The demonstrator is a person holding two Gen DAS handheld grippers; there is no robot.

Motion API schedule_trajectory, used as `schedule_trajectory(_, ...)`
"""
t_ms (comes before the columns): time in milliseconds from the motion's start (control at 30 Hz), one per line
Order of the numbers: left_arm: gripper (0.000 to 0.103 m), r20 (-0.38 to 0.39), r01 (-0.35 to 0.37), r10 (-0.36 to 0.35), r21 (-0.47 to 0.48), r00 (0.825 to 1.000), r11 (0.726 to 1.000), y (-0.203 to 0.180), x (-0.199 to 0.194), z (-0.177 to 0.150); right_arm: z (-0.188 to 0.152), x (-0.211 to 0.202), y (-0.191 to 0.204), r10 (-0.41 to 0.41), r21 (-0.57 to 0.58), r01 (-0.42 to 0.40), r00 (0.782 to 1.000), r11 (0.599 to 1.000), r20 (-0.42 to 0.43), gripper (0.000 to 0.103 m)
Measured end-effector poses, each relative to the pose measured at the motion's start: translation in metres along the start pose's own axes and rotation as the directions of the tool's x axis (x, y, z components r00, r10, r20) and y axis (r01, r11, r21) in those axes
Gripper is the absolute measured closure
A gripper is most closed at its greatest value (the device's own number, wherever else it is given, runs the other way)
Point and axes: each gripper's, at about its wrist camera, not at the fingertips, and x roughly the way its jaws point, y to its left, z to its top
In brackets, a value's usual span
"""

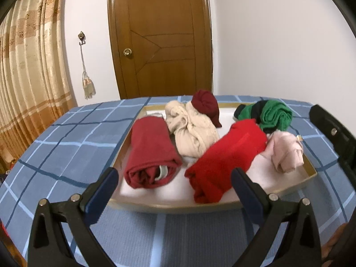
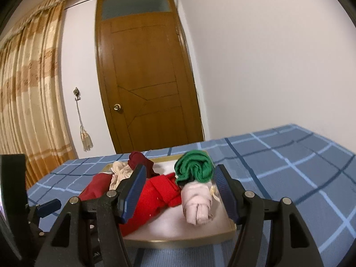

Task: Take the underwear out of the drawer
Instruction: 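Lift both tools away from the tray and move back toward the drawer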

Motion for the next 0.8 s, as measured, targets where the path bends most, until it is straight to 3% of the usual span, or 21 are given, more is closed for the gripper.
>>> schedule_trajectory(400,0.001,-0.041,0.031,-0.030,0.037,0.999,0.999,-0.011,-0.016,-0.041,-0.009,-0.042,0.002,0.028,-0.005,-0.028,0.998,1.000,0.064,0.037)
schedule_trajectory(533,0.001,-0.027,0.032,-0.031,0.053,0.999,0.998,-0.015,-0.029,-0.049,-0.017,-0.056,-0.010,0.056,0.089,-0.062,0.996,0.994,0.067,0.037)
schedule_trajectory(800,0.001,-0.038,0.070,-0.069,0.022,0.997,0.997,-0.008,-0.050,-0.058,-0.046,-0.084,-0.015,0.093,0.127,-0.090,0.996,0.988,-0.016,0.037)
